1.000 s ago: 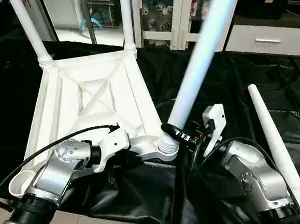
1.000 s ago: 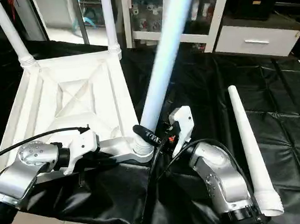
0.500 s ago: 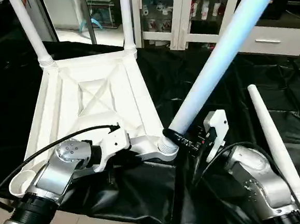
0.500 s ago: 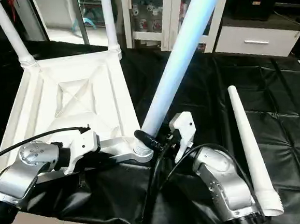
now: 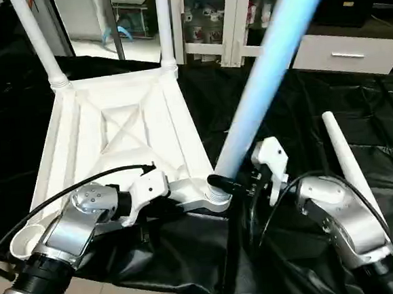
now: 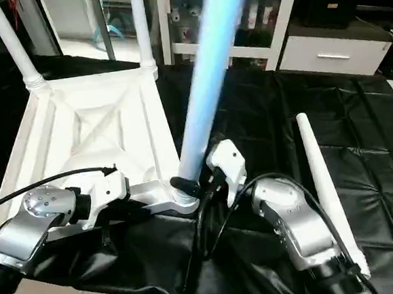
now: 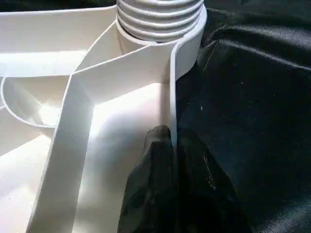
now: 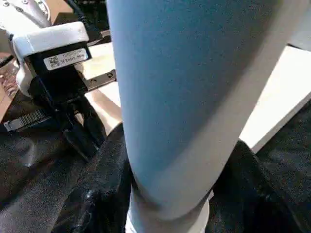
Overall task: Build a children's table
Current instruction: Insert table leg to table base
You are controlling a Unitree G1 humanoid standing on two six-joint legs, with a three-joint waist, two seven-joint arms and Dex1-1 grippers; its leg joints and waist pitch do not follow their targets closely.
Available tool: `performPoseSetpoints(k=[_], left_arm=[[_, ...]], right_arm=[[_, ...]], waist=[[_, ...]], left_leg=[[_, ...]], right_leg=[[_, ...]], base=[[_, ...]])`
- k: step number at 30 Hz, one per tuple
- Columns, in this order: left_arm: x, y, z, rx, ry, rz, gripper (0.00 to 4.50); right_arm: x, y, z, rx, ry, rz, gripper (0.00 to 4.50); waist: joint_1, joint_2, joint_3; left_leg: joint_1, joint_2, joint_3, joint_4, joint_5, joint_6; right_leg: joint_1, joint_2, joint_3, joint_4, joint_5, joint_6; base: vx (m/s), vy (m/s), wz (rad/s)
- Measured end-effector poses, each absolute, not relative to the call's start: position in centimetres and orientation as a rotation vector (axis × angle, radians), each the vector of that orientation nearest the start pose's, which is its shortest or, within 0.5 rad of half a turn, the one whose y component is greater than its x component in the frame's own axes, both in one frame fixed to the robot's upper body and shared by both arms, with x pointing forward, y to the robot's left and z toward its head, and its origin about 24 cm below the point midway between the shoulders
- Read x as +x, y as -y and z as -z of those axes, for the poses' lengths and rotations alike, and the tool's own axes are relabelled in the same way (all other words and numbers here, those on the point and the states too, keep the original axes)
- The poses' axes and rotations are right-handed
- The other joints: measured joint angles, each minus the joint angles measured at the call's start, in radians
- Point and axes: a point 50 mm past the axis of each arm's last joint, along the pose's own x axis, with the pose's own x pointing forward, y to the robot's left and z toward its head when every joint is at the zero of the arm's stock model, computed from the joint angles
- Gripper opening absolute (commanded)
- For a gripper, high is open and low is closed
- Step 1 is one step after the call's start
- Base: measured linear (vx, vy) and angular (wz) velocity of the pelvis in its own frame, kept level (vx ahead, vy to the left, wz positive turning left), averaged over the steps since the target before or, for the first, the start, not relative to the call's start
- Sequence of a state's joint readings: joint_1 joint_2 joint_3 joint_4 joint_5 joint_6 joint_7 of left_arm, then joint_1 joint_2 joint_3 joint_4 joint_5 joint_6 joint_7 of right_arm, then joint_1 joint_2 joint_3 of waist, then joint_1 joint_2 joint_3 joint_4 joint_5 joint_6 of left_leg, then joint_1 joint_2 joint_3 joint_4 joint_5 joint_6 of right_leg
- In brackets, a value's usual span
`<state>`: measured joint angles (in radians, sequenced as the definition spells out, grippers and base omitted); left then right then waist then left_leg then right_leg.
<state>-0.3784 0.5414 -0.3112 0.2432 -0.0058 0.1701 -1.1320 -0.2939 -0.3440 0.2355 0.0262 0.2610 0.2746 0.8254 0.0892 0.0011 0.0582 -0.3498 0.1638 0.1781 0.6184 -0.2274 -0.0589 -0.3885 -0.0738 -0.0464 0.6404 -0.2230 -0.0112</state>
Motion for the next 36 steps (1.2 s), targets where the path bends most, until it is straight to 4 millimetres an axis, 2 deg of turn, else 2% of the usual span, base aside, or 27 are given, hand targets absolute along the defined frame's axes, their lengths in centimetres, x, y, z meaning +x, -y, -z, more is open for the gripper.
performPoseSetpoints(k=[9, 14, 18, 36], left_arm=[[28.2, -16.6, -5.1, 0.512, -0.466, 1.248, 0.0], [28.4, -16.8, -5.1, 0.514, -0.466, 1.226, 0.0], [28.4, -16.7, -5.0, 0.522, -0.468, 1.224, 0.0], [28.6, -16.3, -4.9, 0.519, -0.472, 1.24, 0.0]], right_arm=[[29.2, 9.9, -7.9, -0.108, -0.195, -1.124, 1.86], [29.9, 9.5, -7.6, -0.067, -0.183, -1.087, 1.85], [29.5, 9.9, -7.2, -0.05, -0.168, -1.065, 1.85], [28.5, 10.7, -6.3, -0.017, -0.122, -1.016, 1.85]], waist=[[-0.01, -0.006, -0.004], [-0.023, -0.013, -0.008], [-0.024, -0.016, -0.01], [-0.021, -0.014, -0.013]], left_leg=[[0.001, 0.0, 0.0, -0.002, 0.0, 0.0], [0.002, 0.0, 0.0, -0.006, 0.002, -0.003], [0.002, 0.0, 0.0, -0.007, 0.002, -0.003], [0.002, 0.0, 0.002, -0.015, 0.002, -0.003]], right_leg=[[0.002, 0.0, 0.0, 0.0, -0.002, 0.003], [0.002, 0.0, 0.0, 0.0, -0.002, 0.004], [0.003, 0.0, 0.0, -0.002, -0.002, 0.004], [0.007, 0.0, 0.0, -0.01, -0.001, 0.001]], base=[[0.0, 0.0, 0.0], [0.0, 0.0, 0.0], [0.0, 0.0, 0.0], [0.0, 0.0, 0.0]])
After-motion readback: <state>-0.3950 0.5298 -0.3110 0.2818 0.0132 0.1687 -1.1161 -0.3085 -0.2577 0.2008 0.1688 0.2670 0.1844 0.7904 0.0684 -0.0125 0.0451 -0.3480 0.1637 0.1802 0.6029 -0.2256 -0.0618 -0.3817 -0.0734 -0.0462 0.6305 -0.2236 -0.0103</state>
